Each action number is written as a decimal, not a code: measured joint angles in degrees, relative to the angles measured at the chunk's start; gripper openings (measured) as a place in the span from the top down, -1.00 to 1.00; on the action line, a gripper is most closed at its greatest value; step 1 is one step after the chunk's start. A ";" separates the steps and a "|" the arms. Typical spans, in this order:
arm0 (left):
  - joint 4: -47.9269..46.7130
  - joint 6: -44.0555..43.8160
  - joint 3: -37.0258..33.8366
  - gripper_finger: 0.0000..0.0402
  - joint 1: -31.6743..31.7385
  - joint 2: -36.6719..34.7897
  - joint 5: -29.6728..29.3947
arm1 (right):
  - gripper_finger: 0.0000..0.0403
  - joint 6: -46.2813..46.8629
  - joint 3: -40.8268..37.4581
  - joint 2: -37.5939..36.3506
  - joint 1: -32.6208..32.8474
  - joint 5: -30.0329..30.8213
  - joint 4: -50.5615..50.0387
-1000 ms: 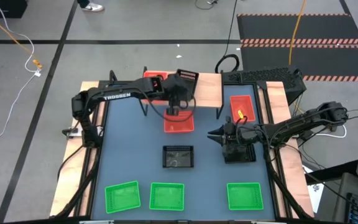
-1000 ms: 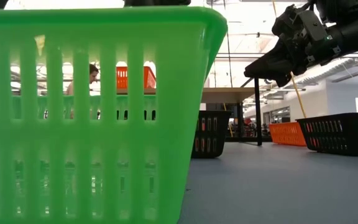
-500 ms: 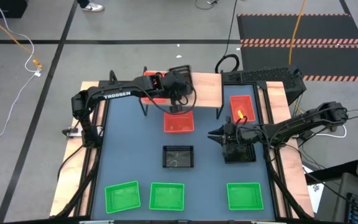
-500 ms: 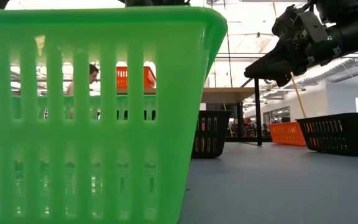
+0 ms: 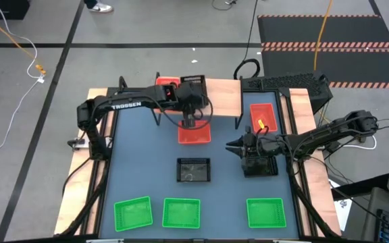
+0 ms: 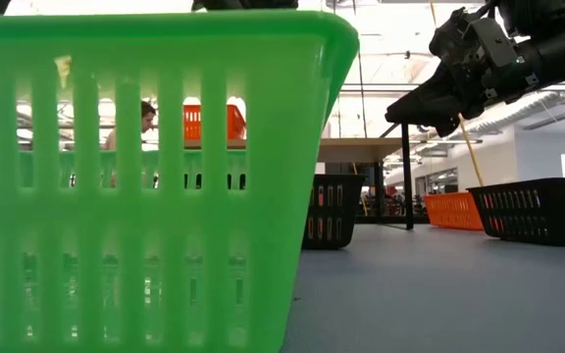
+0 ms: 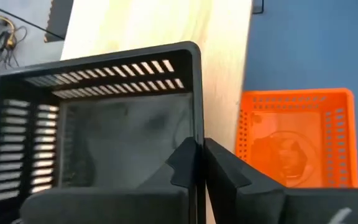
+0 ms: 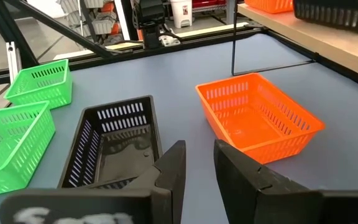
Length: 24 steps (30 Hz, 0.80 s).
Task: Stack baskets on shelf by color
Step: Put the left black bin on the shelf, then put the left green bin on the shelf
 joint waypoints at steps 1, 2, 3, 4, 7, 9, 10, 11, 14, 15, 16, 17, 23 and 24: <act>0.06 -0.40 0.00 0.89 -0.23 -0.09 -0.03 | 0.60 0.00 0.00 0.00 0.00 0.01 0.07; 0.05 -0.46 0.00 0.90 -0.48 -0.14 -0.06 | 0.60 0.00 0.00 0.00 0.00 0.01 0.21; 0.04 -0.49 0.00 0.91 -0.75 -0.16 -0.07 | 0.60 0.00 0.00 0.00 0.00 0.01 0.26; 0.05 -0.48 -0.01 0.91 -0.92 -0.16 -0.11 | 0.60 0.00 0.00 0.00 0.00 0.02 0.24; 0.06 -0.52 0.00 0.85 -1.47 -0.16 -0.81 | 0.60 0.57 0.02 0.00 0.00 0.02 0.26; 0.02 -0.51 0.00 0.76 -1.78 -0.18 -1.57 | 0.60 0.94 0.00 0.00 0.00 0.04 0.24; 0.02 -0.51 0.00 0.71 -1.90 -0.20 -1.76 | 0.60 0.98 0.00 0.00 0.00 0.04 0.24; 0.02 -0.51 -0.01 0.66 -2.05 -0.23 -1.79 | 0.60 1.05 0.00 0.00 0.00 0.06 0.26; -0.18 0.41 0.00 0.52 -2.42 -0.29 -1.82 | 0.60 1.07 0.00 0.00 0.00 0.07 0.65; -0.56 0.61 0.01 0.48 -2.61 -0.29 -2.03 | 0.60 1.09 0.00 0.00 0.00 0.07 0.92; -1.09 0.61 0.17 0.44 -2.79 -0.29 -2.64 | 0.60 1.09 0.00 0.00 0.00 0.07 1.12; -1.50 0.61 0.43 0.40 -3.13 -0.30 -3.59 | 0.60 1.07 0.00 0.00 0.00 0.07 1.22; -5.59 -1.04 1.33 0.26 -7.06 -4.62 -6.78 | 0.60 0.92 0.00 0.00 -0.32 0.07 2.28; -5.98 -2.30 1.34 0.25 -7.96 -5.54 -6.73 | 0.60 0.89 0.00 0.00 -0.56 0.09 2.92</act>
